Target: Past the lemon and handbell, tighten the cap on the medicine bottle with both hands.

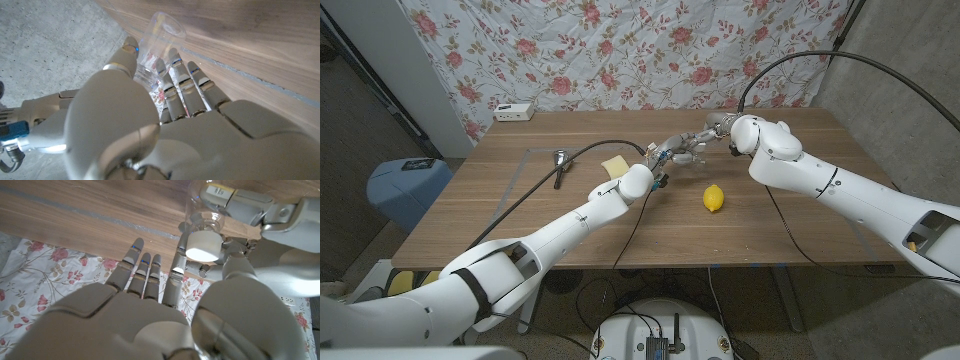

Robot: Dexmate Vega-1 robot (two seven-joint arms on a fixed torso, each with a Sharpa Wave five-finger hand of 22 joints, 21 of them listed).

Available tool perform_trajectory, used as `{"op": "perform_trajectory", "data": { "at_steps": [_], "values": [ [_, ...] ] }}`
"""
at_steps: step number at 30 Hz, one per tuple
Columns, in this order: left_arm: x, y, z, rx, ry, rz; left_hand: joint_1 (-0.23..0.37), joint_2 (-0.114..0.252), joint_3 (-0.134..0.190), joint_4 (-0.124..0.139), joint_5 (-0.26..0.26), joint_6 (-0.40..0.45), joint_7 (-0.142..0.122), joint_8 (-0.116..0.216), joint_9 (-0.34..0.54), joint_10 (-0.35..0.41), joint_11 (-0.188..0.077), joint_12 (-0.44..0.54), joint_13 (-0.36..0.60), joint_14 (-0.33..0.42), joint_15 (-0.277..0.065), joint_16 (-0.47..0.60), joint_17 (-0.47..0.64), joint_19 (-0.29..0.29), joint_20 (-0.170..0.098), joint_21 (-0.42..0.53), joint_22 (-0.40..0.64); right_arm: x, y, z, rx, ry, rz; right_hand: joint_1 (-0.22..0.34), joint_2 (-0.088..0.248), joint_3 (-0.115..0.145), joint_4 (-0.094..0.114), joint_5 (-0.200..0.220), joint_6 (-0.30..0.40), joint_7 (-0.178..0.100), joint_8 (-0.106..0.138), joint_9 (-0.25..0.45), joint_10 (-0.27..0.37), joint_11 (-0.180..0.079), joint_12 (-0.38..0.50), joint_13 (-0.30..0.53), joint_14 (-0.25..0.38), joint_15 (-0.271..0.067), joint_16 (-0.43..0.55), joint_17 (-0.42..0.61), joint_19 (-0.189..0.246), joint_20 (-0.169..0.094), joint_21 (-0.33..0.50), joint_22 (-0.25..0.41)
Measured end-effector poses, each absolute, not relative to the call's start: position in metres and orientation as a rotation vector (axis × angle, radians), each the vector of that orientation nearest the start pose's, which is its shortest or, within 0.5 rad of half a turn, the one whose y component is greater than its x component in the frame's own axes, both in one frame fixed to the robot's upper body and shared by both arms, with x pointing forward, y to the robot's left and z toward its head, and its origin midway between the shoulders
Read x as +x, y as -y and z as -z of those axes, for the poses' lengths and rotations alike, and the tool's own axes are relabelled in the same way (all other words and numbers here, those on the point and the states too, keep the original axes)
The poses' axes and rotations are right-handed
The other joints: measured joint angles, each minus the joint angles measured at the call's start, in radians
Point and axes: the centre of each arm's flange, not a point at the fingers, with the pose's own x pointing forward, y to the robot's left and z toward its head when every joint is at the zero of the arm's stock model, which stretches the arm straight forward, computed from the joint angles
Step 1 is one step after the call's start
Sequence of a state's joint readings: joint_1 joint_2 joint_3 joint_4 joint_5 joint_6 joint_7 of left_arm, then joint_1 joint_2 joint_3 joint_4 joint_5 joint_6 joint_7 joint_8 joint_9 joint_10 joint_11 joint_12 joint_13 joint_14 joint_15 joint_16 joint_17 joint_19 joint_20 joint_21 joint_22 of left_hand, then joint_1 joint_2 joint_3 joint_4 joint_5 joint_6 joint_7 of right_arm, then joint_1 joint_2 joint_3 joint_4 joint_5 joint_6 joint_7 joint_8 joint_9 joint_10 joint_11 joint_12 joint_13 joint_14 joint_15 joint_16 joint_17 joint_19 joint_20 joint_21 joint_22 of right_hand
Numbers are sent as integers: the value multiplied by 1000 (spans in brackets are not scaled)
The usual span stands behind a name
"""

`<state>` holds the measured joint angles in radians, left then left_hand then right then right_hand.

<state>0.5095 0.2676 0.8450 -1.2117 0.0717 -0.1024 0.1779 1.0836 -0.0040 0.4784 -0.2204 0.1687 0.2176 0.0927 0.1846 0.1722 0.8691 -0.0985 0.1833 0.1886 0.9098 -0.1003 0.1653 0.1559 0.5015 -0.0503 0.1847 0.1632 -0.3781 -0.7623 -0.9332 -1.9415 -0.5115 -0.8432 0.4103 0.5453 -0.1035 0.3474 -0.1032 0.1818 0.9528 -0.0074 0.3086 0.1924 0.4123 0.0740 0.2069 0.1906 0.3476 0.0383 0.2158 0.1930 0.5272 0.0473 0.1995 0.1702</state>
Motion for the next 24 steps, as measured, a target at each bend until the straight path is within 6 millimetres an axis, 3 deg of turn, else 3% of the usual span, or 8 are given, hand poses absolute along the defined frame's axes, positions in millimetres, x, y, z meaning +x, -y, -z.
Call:
{"op": "perform_trajectory", "data": {
  "at_steps": [11, 24],
  "values": [
    [655, -22, -11, 726, 724, 341, 1, -1, 0, 0, -1, 0, 0, 0, 0, 0, 0, 4, 0, 0, 0, -1, 0, 0, 0, 0, 0, 590, 167, -93, -1457, 219, -34, -35, -7, -20, 4, 0, -123, 34, -69, 4, -42, 30, -15, 3, -25, 24, -13, 0, -22, 15, -7, 0],
    [653, -23, -10, 726, 728, 343, -1, 1, 0, 0, -1, 0, 0, 0, 0, 0, 0, 4, 0, 0, 0, 1, 0, 0, 0, 0, 0, 584, 165, -91, -1455, 223, -45, -39, -2, -32, -7, 8, -264, 55, -117, 15, -111, 42, -22, 3, -61, 54, -20, -2, -57, 28, -11, 0]
  ]
}}
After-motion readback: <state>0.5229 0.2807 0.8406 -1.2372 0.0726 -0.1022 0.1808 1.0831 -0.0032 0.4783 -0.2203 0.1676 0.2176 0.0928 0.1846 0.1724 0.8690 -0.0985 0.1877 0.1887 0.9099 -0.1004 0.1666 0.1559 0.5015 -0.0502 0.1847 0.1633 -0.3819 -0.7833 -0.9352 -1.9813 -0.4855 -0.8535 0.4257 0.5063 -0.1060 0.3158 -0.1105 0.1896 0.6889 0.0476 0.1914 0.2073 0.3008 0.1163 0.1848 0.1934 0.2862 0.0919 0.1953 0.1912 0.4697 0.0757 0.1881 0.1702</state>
